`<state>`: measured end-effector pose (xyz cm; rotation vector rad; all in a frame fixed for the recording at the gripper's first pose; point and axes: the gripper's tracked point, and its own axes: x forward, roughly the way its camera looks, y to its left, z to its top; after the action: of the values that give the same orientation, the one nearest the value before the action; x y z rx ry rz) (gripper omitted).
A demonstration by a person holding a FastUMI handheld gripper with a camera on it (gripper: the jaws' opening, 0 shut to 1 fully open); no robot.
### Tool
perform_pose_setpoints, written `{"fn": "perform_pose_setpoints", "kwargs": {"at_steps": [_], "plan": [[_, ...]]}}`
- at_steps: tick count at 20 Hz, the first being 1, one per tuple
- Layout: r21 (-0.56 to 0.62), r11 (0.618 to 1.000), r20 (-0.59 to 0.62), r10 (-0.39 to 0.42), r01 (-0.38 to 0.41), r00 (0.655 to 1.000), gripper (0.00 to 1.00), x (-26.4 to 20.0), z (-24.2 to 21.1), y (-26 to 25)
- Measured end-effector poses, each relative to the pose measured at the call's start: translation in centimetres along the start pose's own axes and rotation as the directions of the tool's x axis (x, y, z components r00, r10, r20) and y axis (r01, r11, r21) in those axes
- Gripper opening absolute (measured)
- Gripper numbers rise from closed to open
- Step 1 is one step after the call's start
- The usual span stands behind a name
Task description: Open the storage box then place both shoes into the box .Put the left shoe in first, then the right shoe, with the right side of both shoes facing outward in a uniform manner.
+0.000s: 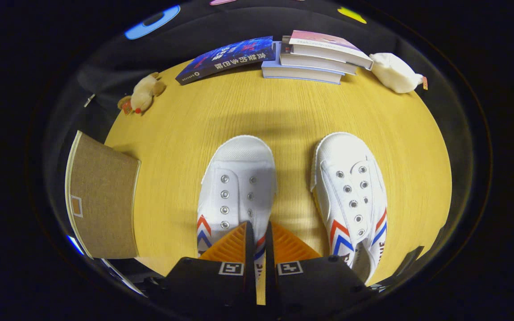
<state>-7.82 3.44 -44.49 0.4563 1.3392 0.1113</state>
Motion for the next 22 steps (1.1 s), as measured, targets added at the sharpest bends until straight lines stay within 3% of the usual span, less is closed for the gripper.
{"fn": "perform_pose_setpoints", "kwargs": {"at_steps": [4,13,17,22], "plan": [[0.17,0.984,-0.009,0.062,-0.06,0.998,0.09,-0.9,0.2,1.6],[0.226,0.957,0.067,0.173,-0.184,0.983,0.09,-7.8,2.6,5.5],[0.207,0.941,0.136,0.243,-0.267,0.961,0.09,-12.8,5.2,9.8],[0.243,0.89,0.147,0.359,-0.386,0.922,0.09,-17.2,7.2,17.5]]}}
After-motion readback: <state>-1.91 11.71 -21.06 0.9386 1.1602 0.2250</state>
